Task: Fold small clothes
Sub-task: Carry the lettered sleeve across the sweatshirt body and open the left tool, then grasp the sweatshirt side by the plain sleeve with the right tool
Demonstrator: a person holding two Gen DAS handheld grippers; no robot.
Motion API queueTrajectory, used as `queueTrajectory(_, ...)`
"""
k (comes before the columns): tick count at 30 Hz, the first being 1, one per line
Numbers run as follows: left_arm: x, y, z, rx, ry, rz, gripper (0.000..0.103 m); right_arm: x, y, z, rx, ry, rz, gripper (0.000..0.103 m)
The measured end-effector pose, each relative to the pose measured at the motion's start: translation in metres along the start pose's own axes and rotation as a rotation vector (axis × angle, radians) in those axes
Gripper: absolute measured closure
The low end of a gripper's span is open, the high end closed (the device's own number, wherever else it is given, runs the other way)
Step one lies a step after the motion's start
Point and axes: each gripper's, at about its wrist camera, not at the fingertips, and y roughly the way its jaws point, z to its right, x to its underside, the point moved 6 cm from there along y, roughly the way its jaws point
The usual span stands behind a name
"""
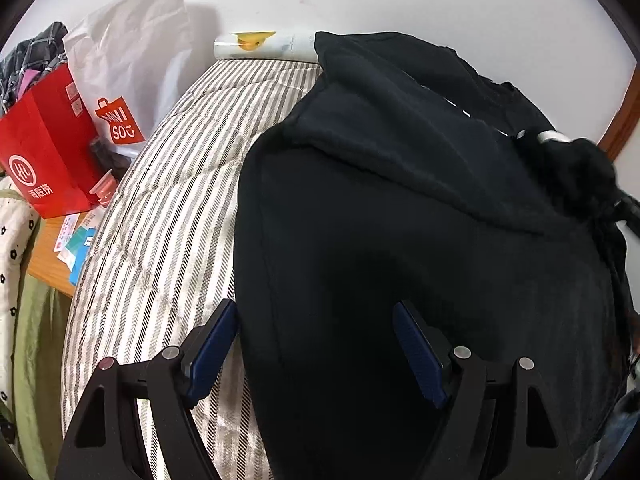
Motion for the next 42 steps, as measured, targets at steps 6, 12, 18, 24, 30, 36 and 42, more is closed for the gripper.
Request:
queueTrajectory(6, 0.006, -0.002, -0.001, -0.011, -0.009, -0.004, 0.025, 0.027, 0.024, 0.084, -0.01, 0.206, -0.089, 0.061)
queueTrajectory(12, 0.017, -0.009, 0.0, -0.015, -0.003, -0.015, 0.025, 0.067, 0.009, 0.122, 0.11, 0.262, -0.144, 0.059)
queueTrajectory(18, 0.036, -0.019, -0.003, -0.032, -0.002, -0.019, 0.025, 0.12, -0.043, 0.128, 0.143, 0.248, -0.167, 0.055)
queueTrajectory(24, 0.065, -0.037, -0.011, -0.058, 0.002, 0.001, 0.025, 0.186, -0.092, 0.123, 0.132, 0.248, -0.203, 0.039)
queueTrajectory(30, 0.093, -0.059, -0.01, 0.001, 0.009, 0.033, 0.028, 0.24, -0.113, 0.118, 0.1, 0.291, -0.237, 0.036)
queueTrajectory(36, 0.113, -0.07, -0.003, 0.0, 0.019, 0.05, 0.041, 0.256, -0.131, 0.111, 0.032, 0.369, -0.189, 0.036)
queueTrajectory(42, 0.117, -0.075, 0.006, 0.049, 0.004, 0.056, 0.087, 0.254, -0.131, 0.1, 0.074, 0.32, -0.136, 0.059)
